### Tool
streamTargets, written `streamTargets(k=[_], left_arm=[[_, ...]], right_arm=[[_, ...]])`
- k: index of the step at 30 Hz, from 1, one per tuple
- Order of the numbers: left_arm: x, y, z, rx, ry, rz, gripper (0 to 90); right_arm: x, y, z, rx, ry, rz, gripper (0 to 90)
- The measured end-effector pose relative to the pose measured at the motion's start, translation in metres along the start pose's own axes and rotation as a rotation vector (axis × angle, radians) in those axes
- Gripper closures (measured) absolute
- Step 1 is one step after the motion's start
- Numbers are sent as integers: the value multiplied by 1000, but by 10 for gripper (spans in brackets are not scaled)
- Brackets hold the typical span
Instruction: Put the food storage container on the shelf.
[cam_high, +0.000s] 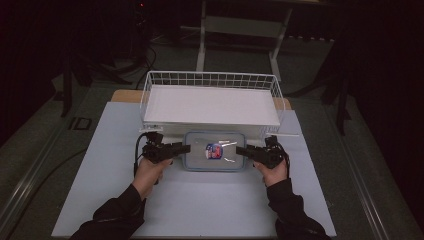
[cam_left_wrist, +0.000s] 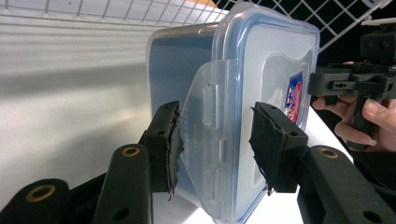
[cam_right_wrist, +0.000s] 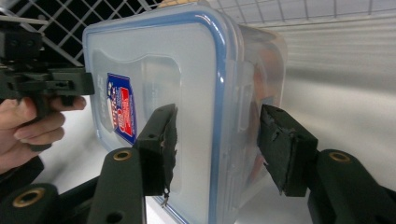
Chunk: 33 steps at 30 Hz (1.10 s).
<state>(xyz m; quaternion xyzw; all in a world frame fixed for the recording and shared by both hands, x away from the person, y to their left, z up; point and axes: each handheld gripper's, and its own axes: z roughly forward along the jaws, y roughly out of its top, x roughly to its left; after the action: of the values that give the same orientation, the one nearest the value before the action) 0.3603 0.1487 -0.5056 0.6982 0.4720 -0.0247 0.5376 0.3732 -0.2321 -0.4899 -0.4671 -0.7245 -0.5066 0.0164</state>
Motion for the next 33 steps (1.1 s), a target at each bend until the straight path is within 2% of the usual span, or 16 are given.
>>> streamTargets(k=[3,11,12,17,19,21,22,23,24,25,26,27,29,33], left_arm=[[3,0,2,-8,-6,-11,535],[4,-2,4,-44,-8,6,528],[4,-2,4,-51,-6,5,526],[5,-3,8,-94,15,15,505],[5,-4,11,-110,32,26,509],[3,-6,14,-126,28,-6,507],[4,-7,14,-135,28,-11,503],[5,-7,15,-142,41,11,496],[4,-7,16,-153,34,-14,490],[4,-7,16,-154,35,-13,488],[5,-7,17,-161,44,-1,484],[5,-7,17,-167,67,30,476],[4,-6,18,-170,90,34,464],[0,-4,22,-178,149,67,429]], right_arm=[[-3,-1,5,1,-11,6,465],[-5,-1,6,-10,0,27,461],[-4,-1,6,-5,4,48,459],[-8,-1,10,-54,-12,21,429],[-5,-1,14,-45,-35,20,383],[-4,-2,19,-44,-44,27,351],[-4,-3,20,-52,-47,31,345],[-4,-2,20,-57,-49,33,343],[-5,-3,21,-65,-49,40,341],[-5,-3,21,-76,-54,41,337],[-4,-3,22,-76,-59,47,330],[-3,-3,22,-79,-71,45,320],[0,-2,23,-84,-92,32,312],[3,1,24,-88,-135,24,312]])
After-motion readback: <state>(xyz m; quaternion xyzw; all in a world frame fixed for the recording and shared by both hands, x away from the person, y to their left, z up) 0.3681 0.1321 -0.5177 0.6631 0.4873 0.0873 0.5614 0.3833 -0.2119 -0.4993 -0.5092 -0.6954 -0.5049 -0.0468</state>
